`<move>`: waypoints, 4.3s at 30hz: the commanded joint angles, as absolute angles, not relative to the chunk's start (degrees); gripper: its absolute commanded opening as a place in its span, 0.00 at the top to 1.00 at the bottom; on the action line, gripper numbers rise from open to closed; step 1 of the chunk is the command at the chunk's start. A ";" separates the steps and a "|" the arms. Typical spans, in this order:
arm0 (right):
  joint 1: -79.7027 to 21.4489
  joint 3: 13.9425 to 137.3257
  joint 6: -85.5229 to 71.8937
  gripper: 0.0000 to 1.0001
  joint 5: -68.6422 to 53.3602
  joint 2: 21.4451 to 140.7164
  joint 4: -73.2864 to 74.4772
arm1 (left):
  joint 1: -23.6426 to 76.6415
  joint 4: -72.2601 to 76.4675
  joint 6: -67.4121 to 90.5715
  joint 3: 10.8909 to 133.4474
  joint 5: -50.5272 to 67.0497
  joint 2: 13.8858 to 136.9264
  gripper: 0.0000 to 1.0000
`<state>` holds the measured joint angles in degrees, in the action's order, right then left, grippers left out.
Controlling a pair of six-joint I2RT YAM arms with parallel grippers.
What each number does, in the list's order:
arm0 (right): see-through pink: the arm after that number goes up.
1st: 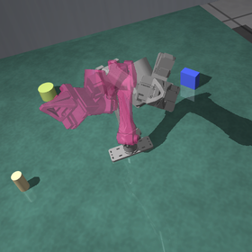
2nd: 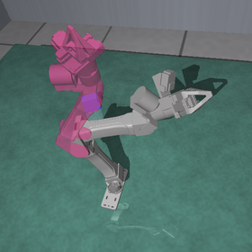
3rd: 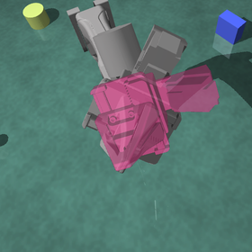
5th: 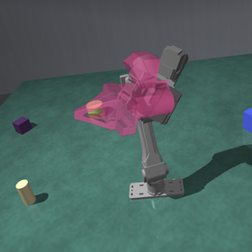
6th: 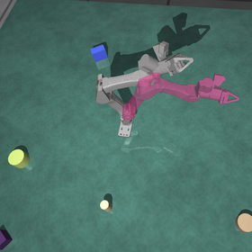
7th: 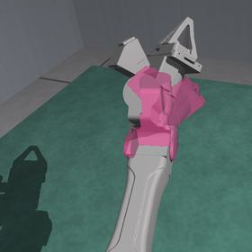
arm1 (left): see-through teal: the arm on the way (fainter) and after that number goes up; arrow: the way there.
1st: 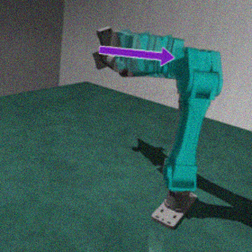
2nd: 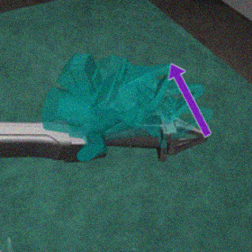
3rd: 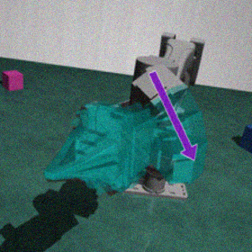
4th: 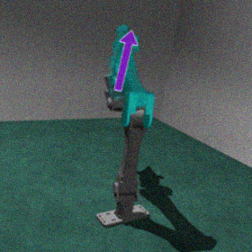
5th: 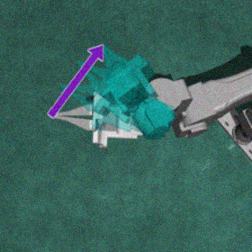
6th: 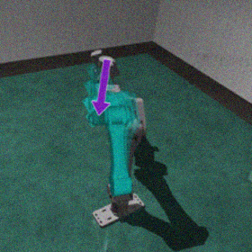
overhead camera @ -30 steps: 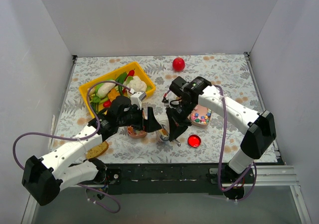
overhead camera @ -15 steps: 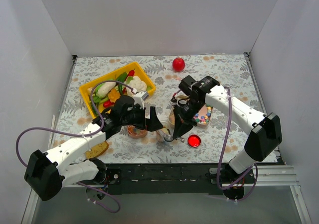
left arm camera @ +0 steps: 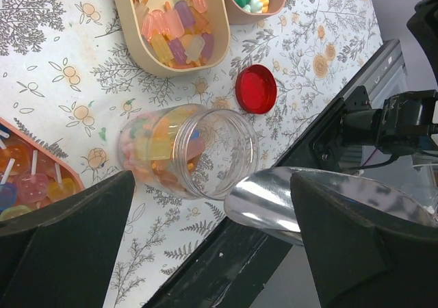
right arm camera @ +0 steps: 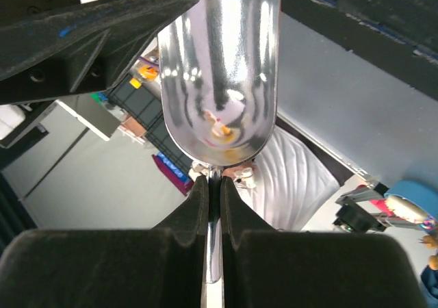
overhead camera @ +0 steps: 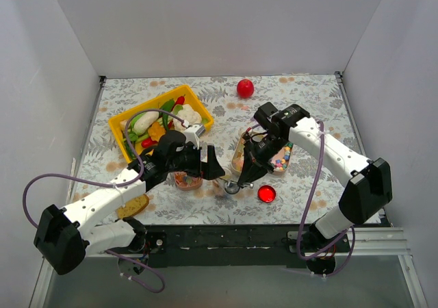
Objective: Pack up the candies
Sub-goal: Place the fake candies in the packing bottle, then scoop the fake candies from the storage box.
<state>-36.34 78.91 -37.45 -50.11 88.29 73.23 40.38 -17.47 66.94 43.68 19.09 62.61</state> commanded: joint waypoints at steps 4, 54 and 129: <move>-35.16 80.24 -43.15 0.99 -56.60 84.73 68.29 | 41.57 -18.90 65.48 45.79 18.55 62.31 0.02; -20.39 77.97 -41.04 0.99 -36.30 100.72 64.96 | 36.47 -25.58 66.09 64.42 -6.59 75.32 0.02; -33.03 86.74 -26.89 0.99 -12.65 85.61 67.32 | 29.53 -24.78 64.69 64.78 -2.37 77.17 0.02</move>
<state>-28.99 83.11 -26.96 -11.29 89.82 64.88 31.18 -25.23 65.01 64.10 -3.84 77.58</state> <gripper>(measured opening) 0.079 0.981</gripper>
